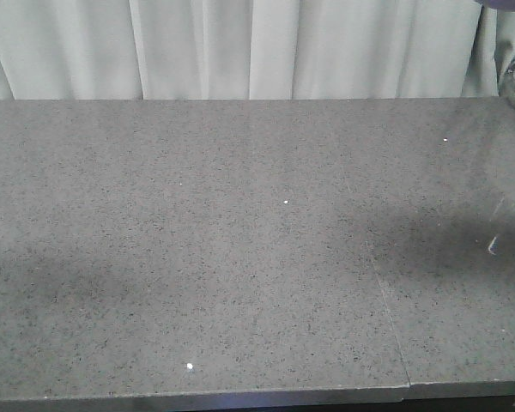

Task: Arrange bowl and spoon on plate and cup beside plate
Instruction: 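Turn the base away from the counter holding spoon and bowl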

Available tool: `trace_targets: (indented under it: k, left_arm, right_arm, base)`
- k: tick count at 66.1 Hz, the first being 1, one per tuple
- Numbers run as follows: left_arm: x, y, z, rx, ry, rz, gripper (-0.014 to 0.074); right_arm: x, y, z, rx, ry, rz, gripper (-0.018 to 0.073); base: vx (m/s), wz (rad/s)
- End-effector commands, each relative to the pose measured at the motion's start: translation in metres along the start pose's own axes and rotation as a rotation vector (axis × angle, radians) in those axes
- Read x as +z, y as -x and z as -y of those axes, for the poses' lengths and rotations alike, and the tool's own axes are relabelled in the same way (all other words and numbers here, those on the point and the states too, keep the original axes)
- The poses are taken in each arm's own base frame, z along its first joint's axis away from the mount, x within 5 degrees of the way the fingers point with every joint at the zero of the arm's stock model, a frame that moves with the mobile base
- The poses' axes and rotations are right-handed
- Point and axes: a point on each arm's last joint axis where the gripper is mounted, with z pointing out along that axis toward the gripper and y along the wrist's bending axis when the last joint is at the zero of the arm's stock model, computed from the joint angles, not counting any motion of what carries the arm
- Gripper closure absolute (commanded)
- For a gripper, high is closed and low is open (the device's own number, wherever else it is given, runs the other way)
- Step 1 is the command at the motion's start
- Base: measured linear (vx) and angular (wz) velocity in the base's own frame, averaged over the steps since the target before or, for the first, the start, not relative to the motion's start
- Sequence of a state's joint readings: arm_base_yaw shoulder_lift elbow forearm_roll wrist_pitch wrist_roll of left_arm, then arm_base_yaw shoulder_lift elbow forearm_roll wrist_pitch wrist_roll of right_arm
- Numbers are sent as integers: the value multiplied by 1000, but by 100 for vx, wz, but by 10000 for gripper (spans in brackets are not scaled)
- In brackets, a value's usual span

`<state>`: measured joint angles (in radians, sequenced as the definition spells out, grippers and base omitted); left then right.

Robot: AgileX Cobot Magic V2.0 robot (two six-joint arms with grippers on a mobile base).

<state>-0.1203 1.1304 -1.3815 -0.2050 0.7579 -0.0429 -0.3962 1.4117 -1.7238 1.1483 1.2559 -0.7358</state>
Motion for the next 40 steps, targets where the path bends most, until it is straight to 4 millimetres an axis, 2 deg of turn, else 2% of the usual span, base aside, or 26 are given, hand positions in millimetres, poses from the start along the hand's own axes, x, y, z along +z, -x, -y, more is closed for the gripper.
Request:
trace_targets:
  k: [1, 40]
  left_arm:
    - [-13, 13, 5, -3, -24, 108, 603]
    - [-13, 13, 5, -3, -24, 108, 603]
  right_arm:
    - [-10, 10, -21, -39, 56, 55, 565]
    - [-10, 10, -21, -39, 56, 55, 565]
  base:
    - [-1, -6]
    - [-1, -12]
